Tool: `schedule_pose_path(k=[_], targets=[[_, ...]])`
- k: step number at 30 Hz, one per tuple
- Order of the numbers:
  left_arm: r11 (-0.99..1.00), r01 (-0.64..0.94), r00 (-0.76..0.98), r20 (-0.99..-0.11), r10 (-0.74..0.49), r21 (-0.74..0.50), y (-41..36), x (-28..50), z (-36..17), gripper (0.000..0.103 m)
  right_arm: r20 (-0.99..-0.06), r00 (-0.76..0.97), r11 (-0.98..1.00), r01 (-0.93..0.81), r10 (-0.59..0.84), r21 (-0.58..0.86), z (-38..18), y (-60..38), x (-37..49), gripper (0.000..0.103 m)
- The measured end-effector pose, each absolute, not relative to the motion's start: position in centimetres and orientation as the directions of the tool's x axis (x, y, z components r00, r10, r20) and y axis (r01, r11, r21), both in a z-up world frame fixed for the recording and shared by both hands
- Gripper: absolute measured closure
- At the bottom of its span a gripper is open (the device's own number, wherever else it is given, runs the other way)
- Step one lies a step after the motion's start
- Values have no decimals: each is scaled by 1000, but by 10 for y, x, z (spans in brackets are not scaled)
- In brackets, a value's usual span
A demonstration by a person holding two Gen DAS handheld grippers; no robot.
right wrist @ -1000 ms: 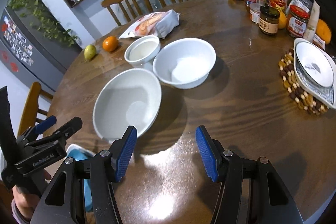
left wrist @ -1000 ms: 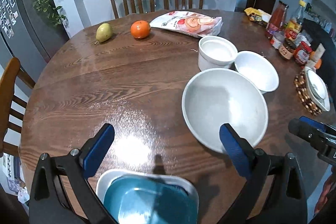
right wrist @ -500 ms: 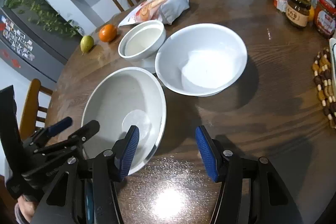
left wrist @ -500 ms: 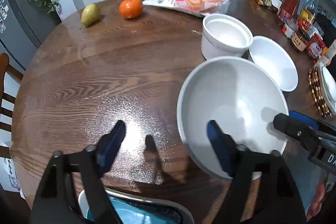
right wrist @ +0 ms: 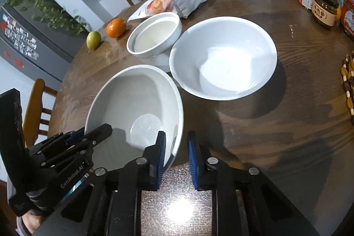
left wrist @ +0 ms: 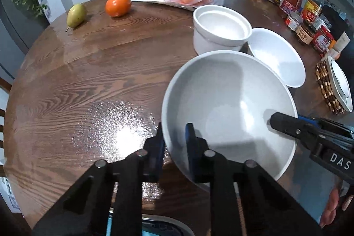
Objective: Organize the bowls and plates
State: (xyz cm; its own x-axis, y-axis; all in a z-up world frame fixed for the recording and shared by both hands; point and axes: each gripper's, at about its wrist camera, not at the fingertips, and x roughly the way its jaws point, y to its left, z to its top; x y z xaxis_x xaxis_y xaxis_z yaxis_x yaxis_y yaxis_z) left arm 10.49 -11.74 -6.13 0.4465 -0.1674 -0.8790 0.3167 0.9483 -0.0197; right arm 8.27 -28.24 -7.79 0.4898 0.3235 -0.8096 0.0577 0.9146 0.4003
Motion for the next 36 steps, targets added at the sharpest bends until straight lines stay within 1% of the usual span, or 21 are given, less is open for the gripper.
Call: schedule_pose_path(k=[10,36], targets=[[947,320,486,-858,-168,-4,-114,99,-52,89,-808,494,917,52,321,396,-74,-278,81,87],[956,292,639,-750,-169,33,-81,44,4,88,-736,572,906,-31,362,422,-25,-252,35,87]])
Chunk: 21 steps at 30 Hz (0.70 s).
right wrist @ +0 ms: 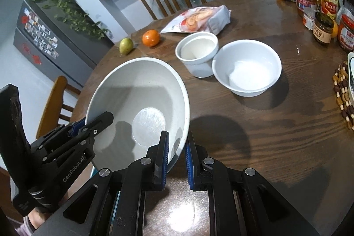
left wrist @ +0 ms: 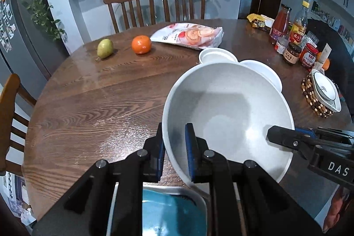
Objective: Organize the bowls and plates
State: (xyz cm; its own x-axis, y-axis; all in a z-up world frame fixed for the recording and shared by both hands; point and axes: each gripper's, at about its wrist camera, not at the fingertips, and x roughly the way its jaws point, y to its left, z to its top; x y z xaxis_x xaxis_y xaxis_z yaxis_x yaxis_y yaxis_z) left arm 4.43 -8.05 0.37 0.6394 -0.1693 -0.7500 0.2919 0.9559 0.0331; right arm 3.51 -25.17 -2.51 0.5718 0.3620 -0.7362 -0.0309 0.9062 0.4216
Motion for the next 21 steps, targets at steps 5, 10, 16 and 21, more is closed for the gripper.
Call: schedule_pose_path(k=[5,10,16,21], targets=[[958,284,653,-740,-160,43,-71,33,7,88,-731,575,906,-44,367,420,-20,-243,26,87],[959,277,660,-737,-149,54,-60,22,6,88,-731,573,907,-58,372,417,-19,-233,17,87],[963,262,655,-744,-134,57,-44,12,2,88,-737,561,909,-73,377,410,-20,-217,9,87],[966,251,650,-750,-122,60,-30,4,-1,88,-748,539,908,-85,388,409,-26,-201,3,87]])
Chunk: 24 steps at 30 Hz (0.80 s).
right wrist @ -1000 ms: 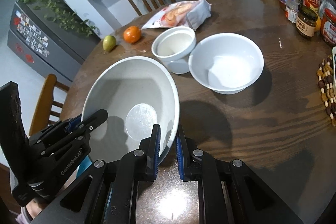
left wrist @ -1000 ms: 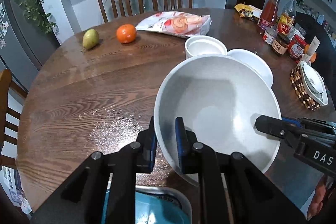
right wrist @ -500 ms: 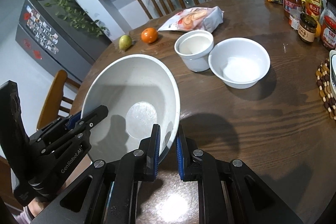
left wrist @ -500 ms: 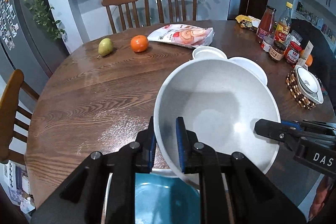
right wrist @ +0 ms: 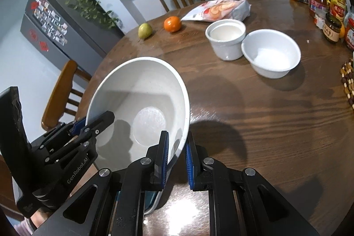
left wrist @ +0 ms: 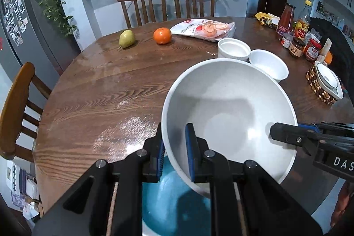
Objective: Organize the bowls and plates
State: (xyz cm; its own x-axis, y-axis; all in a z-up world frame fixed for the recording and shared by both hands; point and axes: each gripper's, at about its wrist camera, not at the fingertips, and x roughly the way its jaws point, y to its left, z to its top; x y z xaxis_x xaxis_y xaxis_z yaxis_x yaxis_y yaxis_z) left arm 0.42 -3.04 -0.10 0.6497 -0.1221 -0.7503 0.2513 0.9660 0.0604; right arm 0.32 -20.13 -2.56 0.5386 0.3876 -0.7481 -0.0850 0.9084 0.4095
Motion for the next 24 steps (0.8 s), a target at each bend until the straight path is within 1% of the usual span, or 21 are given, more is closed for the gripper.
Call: schedule_pose_path(k=[12,24], targets=[[973,225,616,-782,-94,60,0,-12,-19,87,-786,467,908,-111,406,403,-45,-162,-9,87],[973,222,558,-826,-80,55,14,-18,-44,87,-819,397,908,-118,414,402,-64,-147,-13,87]])
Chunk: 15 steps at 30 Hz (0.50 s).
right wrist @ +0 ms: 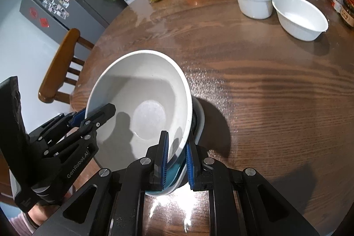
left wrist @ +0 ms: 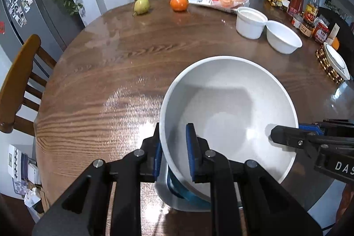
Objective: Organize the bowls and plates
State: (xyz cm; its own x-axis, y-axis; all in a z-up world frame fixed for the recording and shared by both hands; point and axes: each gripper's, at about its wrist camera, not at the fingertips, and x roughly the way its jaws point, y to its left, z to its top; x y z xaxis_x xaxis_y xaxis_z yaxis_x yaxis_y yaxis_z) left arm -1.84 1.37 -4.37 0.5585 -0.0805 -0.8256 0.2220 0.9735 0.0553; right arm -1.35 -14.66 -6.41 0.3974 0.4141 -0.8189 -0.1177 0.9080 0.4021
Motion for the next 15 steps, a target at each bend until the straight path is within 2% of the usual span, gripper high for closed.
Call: schedule_pose_path(k=[15], targets=[[971,229,535,-842,-64,72,18,-22,-55,86,-839,361,912,-122,408,391,-73,-141,-20,86]])
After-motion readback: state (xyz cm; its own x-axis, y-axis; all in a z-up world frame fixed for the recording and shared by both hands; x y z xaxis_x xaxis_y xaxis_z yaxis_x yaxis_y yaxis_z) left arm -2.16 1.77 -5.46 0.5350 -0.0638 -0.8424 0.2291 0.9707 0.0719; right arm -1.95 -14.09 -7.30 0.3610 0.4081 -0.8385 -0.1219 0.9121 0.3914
